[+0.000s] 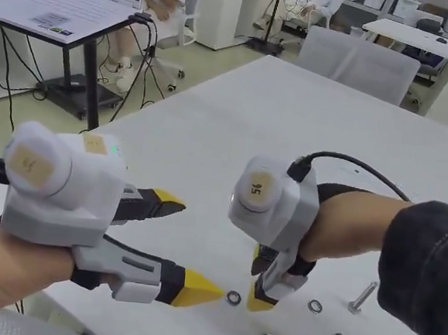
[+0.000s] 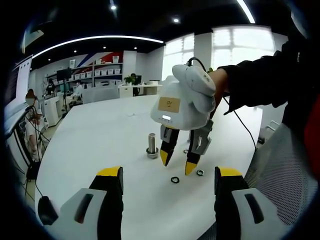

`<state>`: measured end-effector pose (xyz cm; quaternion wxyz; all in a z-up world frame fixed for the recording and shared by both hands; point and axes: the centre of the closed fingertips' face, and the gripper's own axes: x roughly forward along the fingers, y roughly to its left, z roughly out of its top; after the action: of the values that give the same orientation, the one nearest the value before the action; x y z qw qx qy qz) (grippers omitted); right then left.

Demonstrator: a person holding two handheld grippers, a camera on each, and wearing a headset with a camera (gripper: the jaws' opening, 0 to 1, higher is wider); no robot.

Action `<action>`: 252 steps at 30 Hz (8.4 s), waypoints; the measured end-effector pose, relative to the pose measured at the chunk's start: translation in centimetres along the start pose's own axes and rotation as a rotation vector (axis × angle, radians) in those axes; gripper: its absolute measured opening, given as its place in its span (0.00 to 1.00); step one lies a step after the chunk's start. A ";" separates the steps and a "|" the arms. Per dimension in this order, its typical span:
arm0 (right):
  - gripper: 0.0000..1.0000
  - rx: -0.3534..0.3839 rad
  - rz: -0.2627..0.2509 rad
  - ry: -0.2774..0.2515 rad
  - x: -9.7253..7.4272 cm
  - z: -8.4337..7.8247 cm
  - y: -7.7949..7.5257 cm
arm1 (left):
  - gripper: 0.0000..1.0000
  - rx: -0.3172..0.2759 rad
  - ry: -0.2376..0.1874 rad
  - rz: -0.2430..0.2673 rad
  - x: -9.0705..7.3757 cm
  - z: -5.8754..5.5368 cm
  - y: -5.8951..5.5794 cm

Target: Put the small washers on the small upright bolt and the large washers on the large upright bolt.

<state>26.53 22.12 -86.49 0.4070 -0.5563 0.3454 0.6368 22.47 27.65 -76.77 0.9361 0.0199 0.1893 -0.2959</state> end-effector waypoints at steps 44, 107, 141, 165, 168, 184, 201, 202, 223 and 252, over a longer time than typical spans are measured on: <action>0.21 -0.071 0.018 0.006 1.1 1.5 1.4 | 0.74 -0.004 -0.011 -0.001 -0.2 0.1 -0.2; 0.14 0.056 -0.030 -0.019 -2.5 -1.5 1.0 | 0.73 0.053 0.021 -0.102 1.9 1.0 -1.1; 0.14 0.228 -0.088 -0.052 -7.9 -6.8 0.3 | 0.73 0.100 0.062 -0.254 4.8 1.5 -2.4; 0.14 0.317 -0.130 -0.049 -10.7 -10.7 -1.4 | 0.73 0.154 0.115 -0.323 6.8 1.1 -3.2; 0.14 0.326 -0.131 -0.040 -10.8 -11.3 -1.4 | 0.73 0.155 0.115 -0.330 7.0 1.1 -3.4; 0.14 0.382 -0.132 -0.017 -10.5 -14.4 -1.5 | 0.74 0.157 0.118 -0.354 8.0 1.0 -4.1; 0.14 0.386 -0.107 -0.024 -8.4 -14.7 -2.1 | 0.74 0.150 0.126 -0.357 8.2 0.7 -4.1; 0.14 0.386 -0.106 -0.024 -8.3 -14.7 -2.2 | 0.74 0.148 0.127 -0.357 8.2 0.6 -4.0; 0.14 0.392 -0.085 -0.033 -7.1 -15.0 -2.6 | 0.73 0.140 0.136 -0.347 8.4 0.4 -3.6; 0.14 0.428 -0.062 -0.063 -3.0 -15.5 -2.2 | 0.73 0.133 0.146 -0.341 8.4 0.1 -3.6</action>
<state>35.33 8.86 -85.70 0.5460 -0.4473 0.4427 0.5531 26.81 20.07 -79.44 0.8527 0.0708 0.2374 -0.4599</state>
